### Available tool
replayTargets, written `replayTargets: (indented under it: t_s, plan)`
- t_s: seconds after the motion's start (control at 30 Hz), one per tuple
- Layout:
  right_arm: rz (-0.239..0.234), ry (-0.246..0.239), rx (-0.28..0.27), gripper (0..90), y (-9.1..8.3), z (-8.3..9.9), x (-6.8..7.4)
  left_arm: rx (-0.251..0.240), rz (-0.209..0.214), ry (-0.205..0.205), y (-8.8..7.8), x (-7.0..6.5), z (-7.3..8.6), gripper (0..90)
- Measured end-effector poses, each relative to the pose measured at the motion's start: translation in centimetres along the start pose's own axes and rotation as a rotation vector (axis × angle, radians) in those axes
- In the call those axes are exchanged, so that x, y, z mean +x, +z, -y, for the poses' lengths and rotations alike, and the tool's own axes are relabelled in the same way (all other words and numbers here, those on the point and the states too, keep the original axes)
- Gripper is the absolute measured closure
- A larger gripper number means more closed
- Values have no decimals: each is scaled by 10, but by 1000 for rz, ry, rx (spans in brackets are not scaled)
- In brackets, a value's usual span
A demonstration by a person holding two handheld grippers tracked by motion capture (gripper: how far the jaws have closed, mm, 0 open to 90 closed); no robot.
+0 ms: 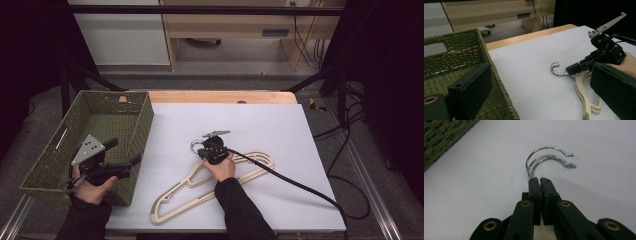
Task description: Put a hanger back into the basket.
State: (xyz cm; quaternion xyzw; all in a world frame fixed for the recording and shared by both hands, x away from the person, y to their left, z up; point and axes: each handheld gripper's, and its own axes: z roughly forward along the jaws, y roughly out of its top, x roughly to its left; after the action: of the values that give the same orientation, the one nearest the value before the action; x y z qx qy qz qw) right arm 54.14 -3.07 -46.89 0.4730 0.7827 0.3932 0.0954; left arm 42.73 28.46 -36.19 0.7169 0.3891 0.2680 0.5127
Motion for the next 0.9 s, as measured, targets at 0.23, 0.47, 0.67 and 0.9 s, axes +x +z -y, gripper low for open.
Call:
replayTargets:
  t_s: [0.23, 0.47, 0.67, 0.9]
  plan:
    - [1, -6, -26, 891, -6, -1, 3, -5, 22, 16, 0, -12, -4, 45]
    - [-7, -42, -49, 892, -12, -1, 7, 25, 67, 41, 8, -32, -6, 45]
    - [-24, -61, -62, 893, -18, -1, 10, 78, 134, 46, 23, -54, -3, 49]
    - [-34, -80, -79, 892, -25, -2, 12, 181, 184, 46, 50, -70, 10, 89]
